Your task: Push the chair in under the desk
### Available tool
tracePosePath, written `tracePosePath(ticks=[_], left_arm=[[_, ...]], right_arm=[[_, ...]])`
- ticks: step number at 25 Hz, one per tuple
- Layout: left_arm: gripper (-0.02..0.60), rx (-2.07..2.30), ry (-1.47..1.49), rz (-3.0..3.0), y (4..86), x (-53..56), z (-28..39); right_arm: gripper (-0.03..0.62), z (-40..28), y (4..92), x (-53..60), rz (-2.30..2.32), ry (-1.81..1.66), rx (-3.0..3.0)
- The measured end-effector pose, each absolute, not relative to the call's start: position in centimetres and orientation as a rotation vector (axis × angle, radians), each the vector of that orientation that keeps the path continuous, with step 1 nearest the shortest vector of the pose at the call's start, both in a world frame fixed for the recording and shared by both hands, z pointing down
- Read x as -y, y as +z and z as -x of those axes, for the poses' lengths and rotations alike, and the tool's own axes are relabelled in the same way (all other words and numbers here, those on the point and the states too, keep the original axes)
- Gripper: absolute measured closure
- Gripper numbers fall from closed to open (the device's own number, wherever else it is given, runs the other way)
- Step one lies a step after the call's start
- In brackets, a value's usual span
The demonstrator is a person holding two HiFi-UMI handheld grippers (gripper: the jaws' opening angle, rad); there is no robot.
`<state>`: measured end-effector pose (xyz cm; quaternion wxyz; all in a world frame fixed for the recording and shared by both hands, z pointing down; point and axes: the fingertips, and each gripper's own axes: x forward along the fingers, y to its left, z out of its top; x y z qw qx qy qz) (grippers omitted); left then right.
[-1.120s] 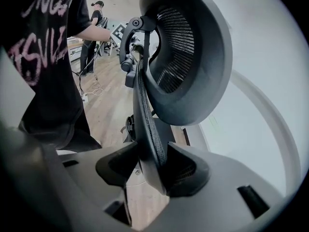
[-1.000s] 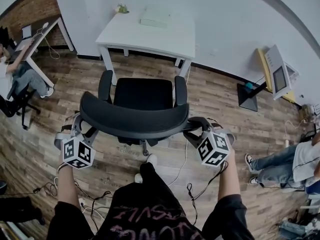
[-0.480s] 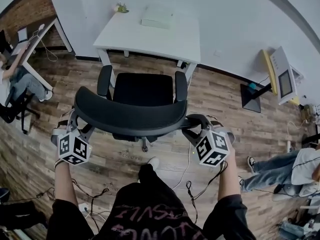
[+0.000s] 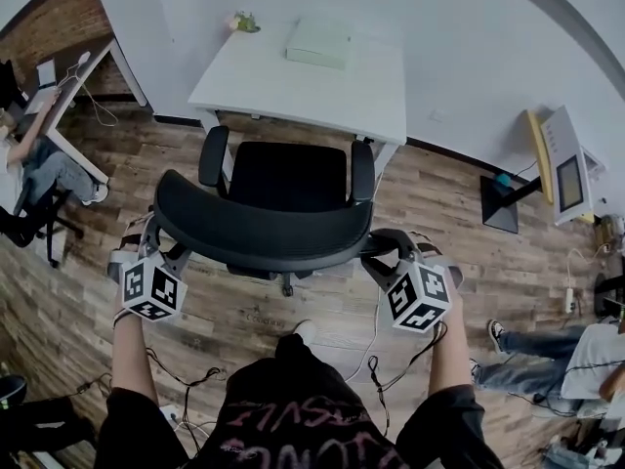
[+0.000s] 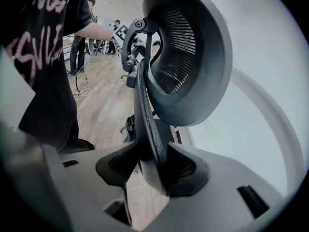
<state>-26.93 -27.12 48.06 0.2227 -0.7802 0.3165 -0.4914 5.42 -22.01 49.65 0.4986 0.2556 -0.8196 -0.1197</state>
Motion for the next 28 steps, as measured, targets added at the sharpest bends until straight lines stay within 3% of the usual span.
tracePosePath(ticks=[28], left_arm=[[0.344, -0.776, -1.324, 2.171, 48.2, 44.3, 27.7]], right_arm=[[0.399, -4.2, 49.8, 36.6, -0.728, -0.210, 1.937]])
